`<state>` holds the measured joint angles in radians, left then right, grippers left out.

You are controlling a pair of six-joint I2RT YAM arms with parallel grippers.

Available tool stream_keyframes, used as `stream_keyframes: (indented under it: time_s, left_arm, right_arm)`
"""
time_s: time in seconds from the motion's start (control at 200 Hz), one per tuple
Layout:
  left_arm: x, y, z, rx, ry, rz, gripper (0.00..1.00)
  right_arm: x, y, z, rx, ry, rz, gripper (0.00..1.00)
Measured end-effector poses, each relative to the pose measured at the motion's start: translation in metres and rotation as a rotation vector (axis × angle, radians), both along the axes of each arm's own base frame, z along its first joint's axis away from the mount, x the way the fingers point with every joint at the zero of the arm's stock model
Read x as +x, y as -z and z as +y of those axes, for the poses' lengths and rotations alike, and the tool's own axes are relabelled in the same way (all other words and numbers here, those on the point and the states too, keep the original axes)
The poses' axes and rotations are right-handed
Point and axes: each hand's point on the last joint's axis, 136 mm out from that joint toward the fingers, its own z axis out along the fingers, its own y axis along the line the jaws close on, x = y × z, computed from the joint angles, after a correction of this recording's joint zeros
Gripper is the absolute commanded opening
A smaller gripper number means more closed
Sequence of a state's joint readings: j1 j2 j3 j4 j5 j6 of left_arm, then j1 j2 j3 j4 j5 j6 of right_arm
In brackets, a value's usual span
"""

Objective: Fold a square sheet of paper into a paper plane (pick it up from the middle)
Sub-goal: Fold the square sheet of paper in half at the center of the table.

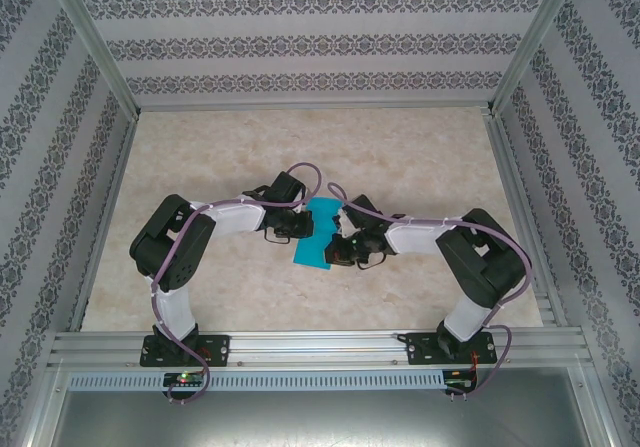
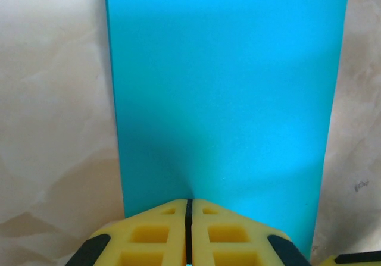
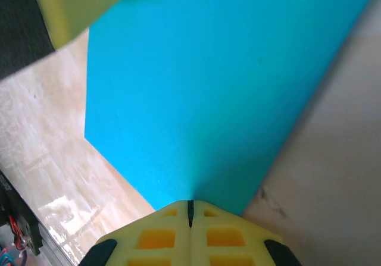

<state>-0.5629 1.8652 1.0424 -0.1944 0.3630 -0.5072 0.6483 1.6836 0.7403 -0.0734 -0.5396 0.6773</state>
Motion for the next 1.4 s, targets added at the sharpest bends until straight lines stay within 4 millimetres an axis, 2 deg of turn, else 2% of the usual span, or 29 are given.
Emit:
stream_keyframes:
  time_s: [0.36,0.475,0.699,0.834,1.024,1.399]
  left_arm:
    - [0.0,0.0,0.0,0.0,0.004,0.002,0.11]
    - [0.0,0.0,0.0,0.0,0.004,0.002,0.1]
    - [0.0,0.0,0.0,0.0,0.004,0.002,0.11]
    - [0.0,0.0,0.0,0.0,0.005,0.002,0.11]
    - [0.0,0.0,0.0,0.0,0.005,0.002,0.11]
    - [0.0,0.0,-0.001,0.0,0.008,0.001,0.11]
  right_arm:
    - [-0.032,-0.004,-0.018,-0.056,-0.018,0.049,0.03]
    - [-0.026,-0.015,-0.014,-0.026,0.003,0.028,0.02]
    - [0.004,-0.032,0.01,0.048,0.046,-0.026,0.02]
    - [0.014,-0.022,0.018,0.035,0.043,-0.018,0.03]
    - [0.003,0.0,0.007,-0.035,0.028,0.03,0.03]
    - [-0.017,0.0,-0.016,-0.078,0.017,0.009,0.03]
